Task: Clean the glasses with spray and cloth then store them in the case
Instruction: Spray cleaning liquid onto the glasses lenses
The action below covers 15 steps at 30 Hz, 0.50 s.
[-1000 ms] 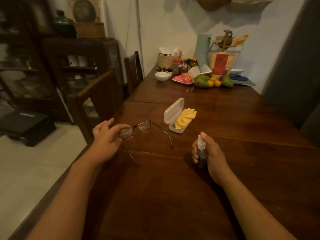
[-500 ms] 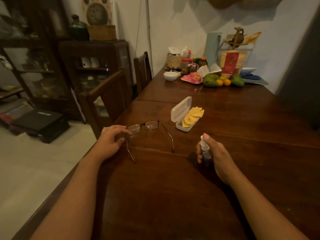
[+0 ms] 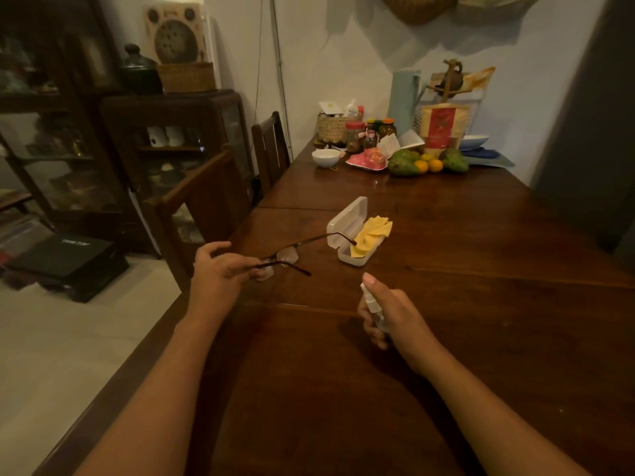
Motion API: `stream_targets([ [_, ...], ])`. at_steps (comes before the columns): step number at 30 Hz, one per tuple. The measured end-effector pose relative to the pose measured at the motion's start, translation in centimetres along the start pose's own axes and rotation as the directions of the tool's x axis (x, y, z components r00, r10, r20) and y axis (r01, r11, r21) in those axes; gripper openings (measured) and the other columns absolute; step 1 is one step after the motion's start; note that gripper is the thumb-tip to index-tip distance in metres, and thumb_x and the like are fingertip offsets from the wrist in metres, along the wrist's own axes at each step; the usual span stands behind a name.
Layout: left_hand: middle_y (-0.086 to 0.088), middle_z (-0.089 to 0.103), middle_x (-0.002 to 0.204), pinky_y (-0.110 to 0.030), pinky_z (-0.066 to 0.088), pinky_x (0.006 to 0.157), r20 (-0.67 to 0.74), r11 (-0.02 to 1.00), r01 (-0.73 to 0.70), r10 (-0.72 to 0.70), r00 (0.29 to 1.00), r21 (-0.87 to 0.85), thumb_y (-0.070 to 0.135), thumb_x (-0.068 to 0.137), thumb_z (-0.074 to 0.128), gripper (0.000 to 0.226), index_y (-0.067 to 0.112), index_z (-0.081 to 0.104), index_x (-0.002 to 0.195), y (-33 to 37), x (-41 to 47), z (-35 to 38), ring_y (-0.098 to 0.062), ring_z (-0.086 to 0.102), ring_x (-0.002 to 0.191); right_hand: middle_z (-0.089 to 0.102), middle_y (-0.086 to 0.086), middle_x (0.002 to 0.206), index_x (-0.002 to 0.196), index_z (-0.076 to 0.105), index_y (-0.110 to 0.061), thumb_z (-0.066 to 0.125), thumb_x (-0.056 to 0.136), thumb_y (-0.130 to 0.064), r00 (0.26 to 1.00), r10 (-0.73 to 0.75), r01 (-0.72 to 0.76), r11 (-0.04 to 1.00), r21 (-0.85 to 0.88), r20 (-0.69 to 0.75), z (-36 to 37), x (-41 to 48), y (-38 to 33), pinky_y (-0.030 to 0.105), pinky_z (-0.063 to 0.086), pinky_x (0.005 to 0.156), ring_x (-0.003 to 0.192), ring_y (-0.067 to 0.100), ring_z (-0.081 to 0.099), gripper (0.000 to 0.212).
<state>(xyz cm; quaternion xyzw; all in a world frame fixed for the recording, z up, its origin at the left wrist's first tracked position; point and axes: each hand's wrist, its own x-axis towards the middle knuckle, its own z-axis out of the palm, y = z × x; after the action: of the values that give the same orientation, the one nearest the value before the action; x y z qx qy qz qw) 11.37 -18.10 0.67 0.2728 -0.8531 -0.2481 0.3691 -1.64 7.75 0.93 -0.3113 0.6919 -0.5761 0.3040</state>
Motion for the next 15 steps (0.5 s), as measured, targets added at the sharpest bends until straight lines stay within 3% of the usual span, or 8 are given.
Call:
stream_targets([
  [2, 0.008, 0.062, 0.107, -0.036, 0.045, 0.100, 0.009, 0.995, 0.085, -0.085, 0.996, -0.056, 0.010, 0.077, 0.078, 0.020, 0.019, 0.079, 0.095, 0.9, -0.3, 0.4, -0.015, 0.049, 0.118, 0.043, -0.002, 0.050, 0.059, 0.050, -0.013, 0.041, 0.081, -0.073, 1.000, 0.007, -0.007, 1.000, 0.022, -0.004, 0.1, 0.0, -0.1, 0.025, 0.035, 0.048, 0.045, 0.013, 0.038, 0.064],
  [4, -0.001, 0.072, 0.098, -0.037, 0.055, 0.093, 0.019, 0.977, 0.114, -0.113, 0.993, -0.182, 0.001, 0.079, 0.075, 0.019, 0.013, 0.078, 0.094, 1.8, -0.5, 0.8, -0.015, 0.066, 0.100, 0.043, -0.002, 0.050, 0.058, 0.050, -0.014, 0.040, 0.080, -0.074, 1.000, 0.010, -0.010, 0.999, 0.030, -0.010, 0.0, 0.1, -0.2, 0.026, 0.035, 0.048, 0.045, 0.013, 0.038, 0.065],
  [6, 0.004, 0.075, 0.076, -0.026, 0.060, 0.079, 0.027, 0.938, 0.121, -0.119, 0.993, -0.324, -0.012, 0.079, 0.069, 0.019, 0.003, 0.077, 0.088, 3.1, -1.1, 1.1, -0.008, 0.072, 0.078, 0.043, -0.004, 0.049, 0.058, 0.050, -0.015, 0.040, 0.079, -0.075, 1.000, 0.012, -0.012, 0.999, 0.039, -0.008, 0.0, 0.1, -0.3, 0.025, 0.034, 0.048, 0.044, 0.012, 0.038, 0.065],
  [8, 0.010, 0.074, 0.066, -0.015, 0.056, 0.068, 0.013, 0.913, 0.060, -0.060, 0.998, -0.403, -0.021, 0.077, 0.064, 0.021, -0.004, 0.076, 0.085, 4.3, -1.7, 1.6, -0.003, 0.071, 0.069, 0.045, -0.005, 0.051, 0.059, 0.050, -0.016, 0.042, 0.079, -0.075, 1.000, 0.007, -0.007, 0.999, 0.054, -0.003, 0.1, 0.1, -0.3, 0.025, 0.033, 0.047, 0.044, 0.011, 0.038, 0.063],
  [10, 0.015, 0.073, 0.065, -0.010, 0.053, 0.066, 0.004, 0.891, -0.002, 0.005, 1.000, -0.454, -0.023, 0.076, 0.063, 0.022, -0.008, 0.074, 0.087, 5.5, -2.1, 2.0, 0.001, 0.070, 0.068, 0.045, -0.005, 0.053, 0.059, 0.049, -0.017, 0.044, 0.081, -0.073, 1.000, -0.005, 0.005, 0.998, 0.067, -0.004, 0.3, 0.1, -0.4, 0.024, 0.032, 0.045, 0.044, 0.011, 0.038, 0.061],
  [15, 0.012, 0.075, 0.075, -0.013, 0.054, 0.072, -0.022, 0.877, -0.240, 0.254, 0.967, -0.416, -0.016, 0.072, 0.071, 0.029, 0.010, 0.077, 0.084, 7.2, -3.0, 2.4, -0.003, 0.072, 0.077, 0.043, -0.003, 0.054, 0.060, 0.048, -0.016, 0.047, 0.098, -0.057, 1.000, -0.015, 0.017, 0.997, 0.076, -0.027, 0.7, 0.5, -0.3, 0.023, 0.028, 0.044, 0.042, 0.011, 0.036, 0.056],
])
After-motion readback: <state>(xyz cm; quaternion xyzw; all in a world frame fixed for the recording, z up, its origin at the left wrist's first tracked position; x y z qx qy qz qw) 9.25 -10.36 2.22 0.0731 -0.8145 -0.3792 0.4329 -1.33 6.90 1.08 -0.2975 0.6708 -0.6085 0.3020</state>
